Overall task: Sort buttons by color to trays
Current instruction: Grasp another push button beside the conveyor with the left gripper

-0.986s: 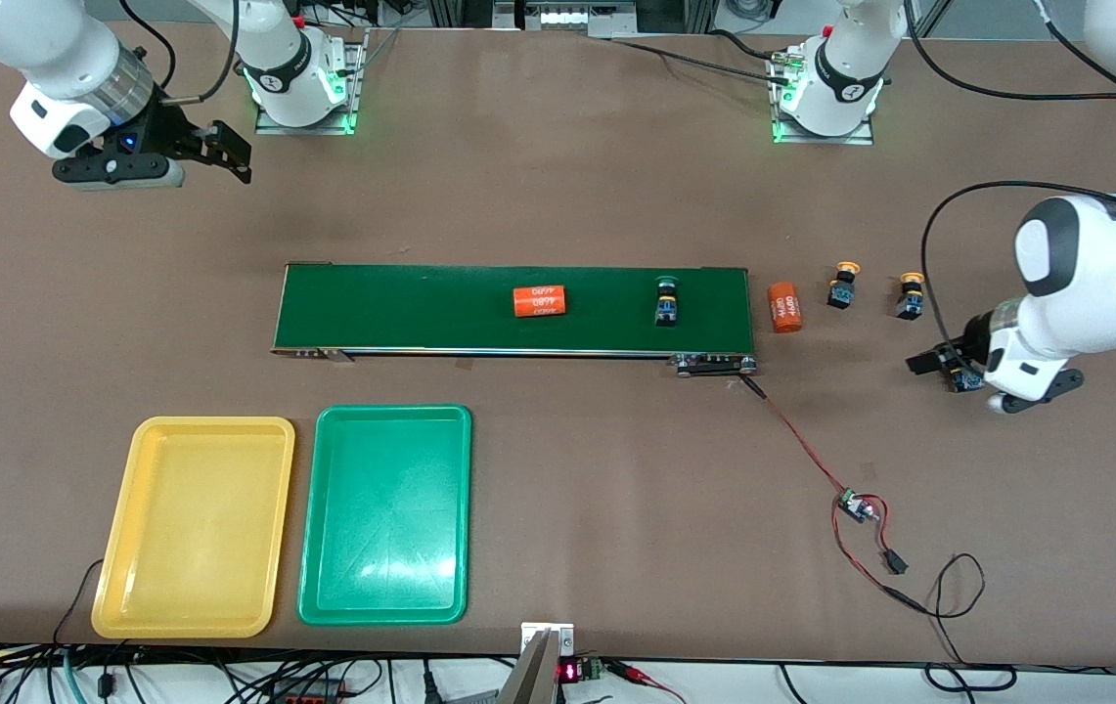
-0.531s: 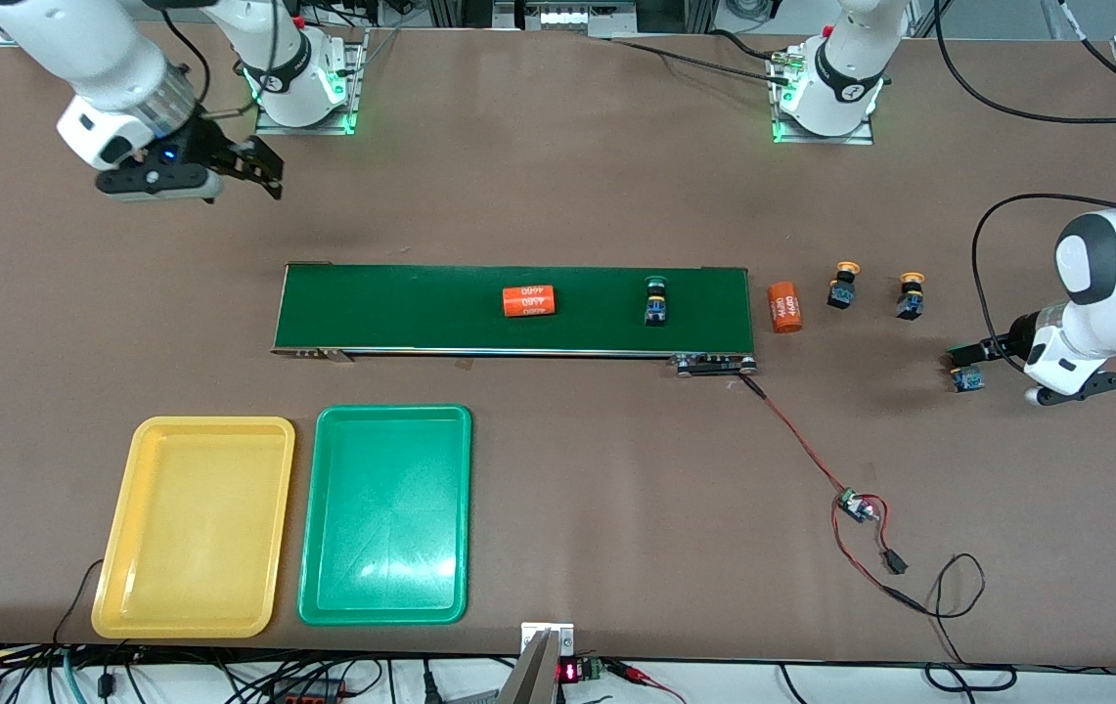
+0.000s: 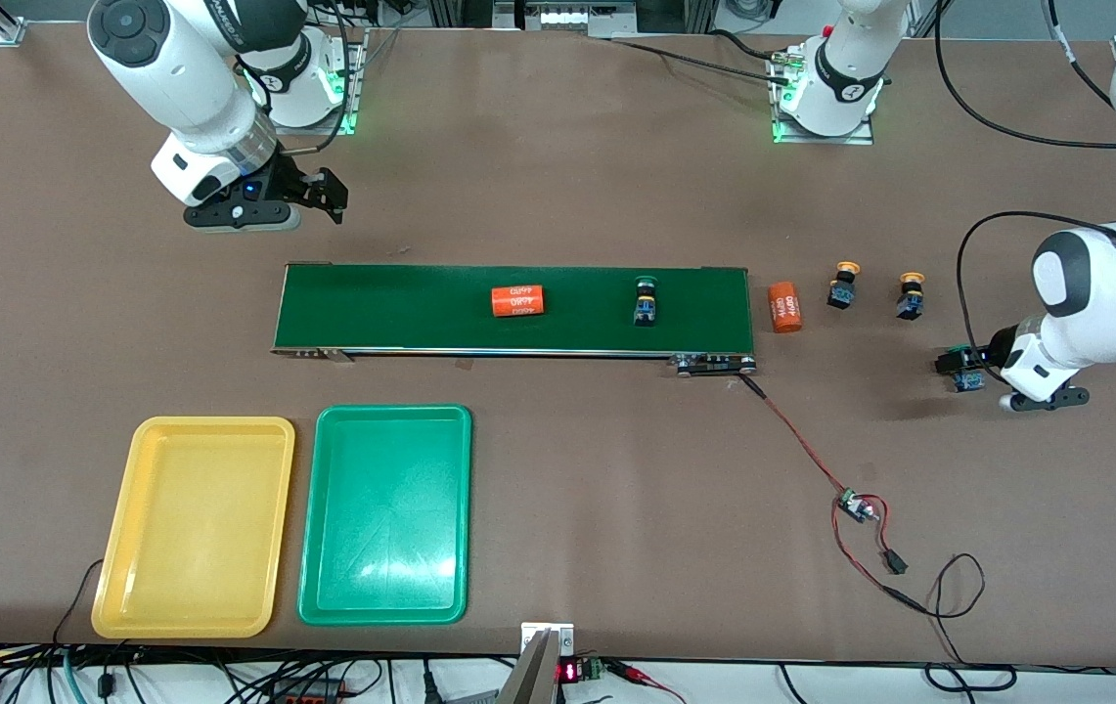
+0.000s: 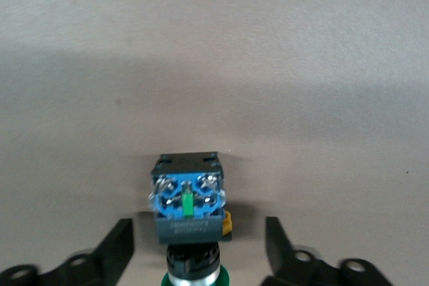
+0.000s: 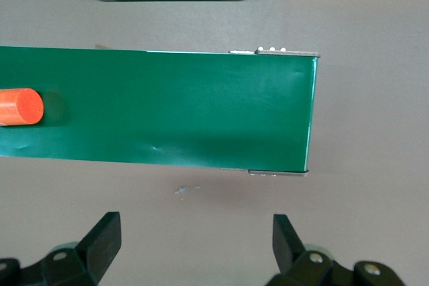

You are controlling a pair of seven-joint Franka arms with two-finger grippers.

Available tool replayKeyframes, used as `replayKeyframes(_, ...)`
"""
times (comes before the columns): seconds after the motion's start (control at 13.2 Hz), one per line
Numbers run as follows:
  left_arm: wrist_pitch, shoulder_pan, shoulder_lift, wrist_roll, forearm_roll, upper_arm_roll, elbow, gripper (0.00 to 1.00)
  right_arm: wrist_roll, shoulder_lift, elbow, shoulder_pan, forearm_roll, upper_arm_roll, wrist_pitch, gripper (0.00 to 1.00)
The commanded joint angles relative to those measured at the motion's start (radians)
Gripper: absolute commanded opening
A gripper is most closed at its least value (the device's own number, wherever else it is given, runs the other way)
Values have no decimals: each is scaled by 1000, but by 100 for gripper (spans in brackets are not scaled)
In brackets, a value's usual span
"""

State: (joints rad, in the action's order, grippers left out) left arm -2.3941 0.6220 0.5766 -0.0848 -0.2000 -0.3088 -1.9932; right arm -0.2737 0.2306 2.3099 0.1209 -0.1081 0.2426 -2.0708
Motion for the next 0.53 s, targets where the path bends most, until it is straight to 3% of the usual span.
replayKeyframes(0.0,-5,7,5,-43,-24,-6,5,26,-15,-37,-35,20,-12,0,2,100)
replayKeyframes(0.08,1,2,0,-49,-26,-6,5,9,-24,-42,-35,22,-9,0,0,100)
replayKeyframes(0.15,7,-2,-7,-74,-26,-6,5,0,-42,-43,-34,22,-7,0,-3,100)
replayKeyframes(0.3,18,-27,-44,-96,-26,-12,1,0,-42,-50,-34,17,-7,-2,-3,100)
replayKeyframes(0.45,141,-66,-101,-95,-24,-65,26,0,-42,-53,-34,13,-7,-2,-3,100)
